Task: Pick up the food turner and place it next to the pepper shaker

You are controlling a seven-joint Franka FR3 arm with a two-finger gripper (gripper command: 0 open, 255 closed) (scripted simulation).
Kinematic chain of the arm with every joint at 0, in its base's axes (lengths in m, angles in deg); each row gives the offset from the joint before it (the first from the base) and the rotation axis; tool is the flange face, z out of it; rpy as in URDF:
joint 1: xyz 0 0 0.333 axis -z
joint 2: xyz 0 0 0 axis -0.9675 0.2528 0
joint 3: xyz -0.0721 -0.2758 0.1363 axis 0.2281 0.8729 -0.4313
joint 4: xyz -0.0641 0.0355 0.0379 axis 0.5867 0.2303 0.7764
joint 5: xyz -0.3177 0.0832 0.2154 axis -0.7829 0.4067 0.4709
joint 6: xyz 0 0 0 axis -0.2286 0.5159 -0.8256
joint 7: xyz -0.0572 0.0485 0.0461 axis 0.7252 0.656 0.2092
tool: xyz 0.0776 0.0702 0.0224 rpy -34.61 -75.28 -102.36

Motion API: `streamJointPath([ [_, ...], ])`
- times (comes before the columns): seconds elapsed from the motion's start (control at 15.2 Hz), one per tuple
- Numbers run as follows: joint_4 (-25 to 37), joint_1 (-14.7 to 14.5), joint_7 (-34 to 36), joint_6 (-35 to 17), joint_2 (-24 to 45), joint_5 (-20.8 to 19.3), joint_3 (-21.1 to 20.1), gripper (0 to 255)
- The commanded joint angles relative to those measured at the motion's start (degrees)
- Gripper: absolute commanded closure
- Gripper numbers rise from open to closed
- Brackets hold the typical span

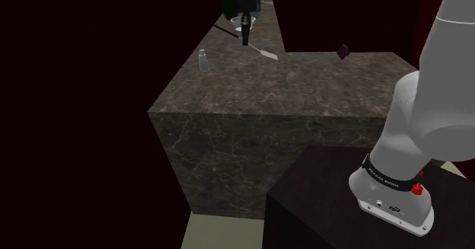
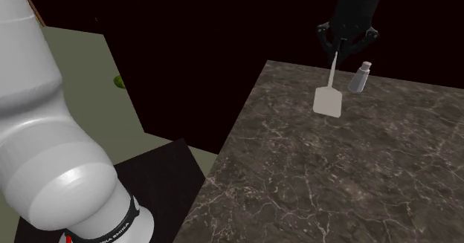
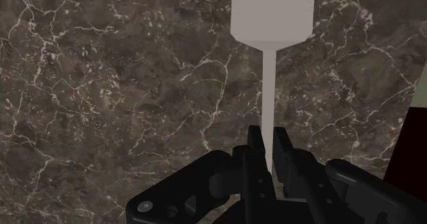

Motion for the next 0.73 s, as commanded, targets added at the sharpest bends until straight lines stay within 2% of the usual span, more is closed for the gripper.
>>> streamJointPath([
  [0.0,5.1,0.3,0.1,1.4,4.3,2.1,-0.4,255],
  [0.2,15.7,1.7,0.4,4.7,12.3,5.7,-1.3,255],
  [0.66,10.4,1.4,0.0,-0.6,12.4,5.9,-1.7,255],
])
